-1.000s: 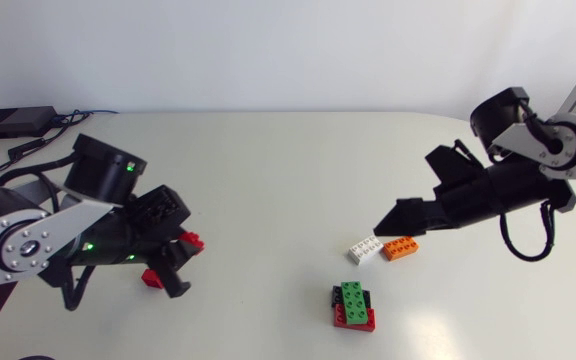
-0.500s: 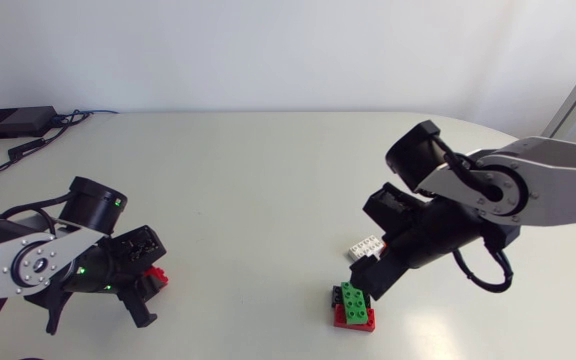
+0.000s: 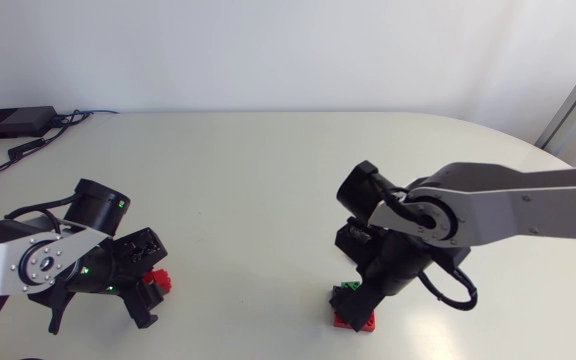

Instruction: Sort duplo bricks by size, large to the right and small to the left

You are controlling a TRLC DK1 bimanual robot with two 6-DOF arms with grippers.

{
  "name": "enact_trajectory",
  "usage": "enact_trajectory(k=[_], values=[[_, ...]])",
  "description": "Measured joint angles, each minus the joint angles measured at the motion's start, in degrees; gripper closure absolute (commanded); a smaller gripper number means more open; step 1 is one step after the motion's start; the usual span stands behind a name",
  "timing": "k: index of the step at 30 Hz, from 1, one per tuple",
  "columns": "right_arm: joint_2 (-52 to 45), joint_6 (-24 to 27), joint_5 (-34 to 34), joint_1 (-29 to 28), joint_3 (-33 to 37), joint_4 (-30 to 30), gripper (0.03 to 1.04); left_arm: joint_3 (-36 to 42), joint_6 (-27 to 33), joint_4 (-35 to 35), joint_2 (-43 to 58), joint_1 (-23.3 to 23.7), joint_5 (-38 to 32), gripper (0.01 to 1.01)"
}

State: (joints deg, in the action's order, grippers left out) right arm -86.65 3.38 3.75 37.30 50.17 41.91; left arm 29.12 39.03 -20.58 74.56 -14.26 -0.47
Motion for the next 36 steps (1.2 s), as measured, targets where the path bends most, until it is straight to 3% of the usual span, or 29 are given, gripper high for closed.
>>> enact_trajectory(k=[9, 16, 25, 36], values=[[-3.96, -0.87, -1.05, 1.51, 0.24, -0.57, 0.22, 0.13, 0.0, -0.46, -2.91, -1.42, 0.0, 0.051], [-4.98, -1.03, -2.54, 1.84, 0.61, -4.0, 0.57, 1.03, -0.04, -1.33, -4.59, -2.45, 0.0, 0.051], [-2.73, -0.79, -2.97, -2.97, 0.59, -4.76, 0.59, 1.2, -2.16, -1.55, -5.68, -6.62, 0.0, 0.051], [0.11, 7.15, -2.6, -23.67, 3.3, -5.73, 0.59, 2.08, -7.5, 1.79, -2.93, -15.26, 0.0, 0.051]])
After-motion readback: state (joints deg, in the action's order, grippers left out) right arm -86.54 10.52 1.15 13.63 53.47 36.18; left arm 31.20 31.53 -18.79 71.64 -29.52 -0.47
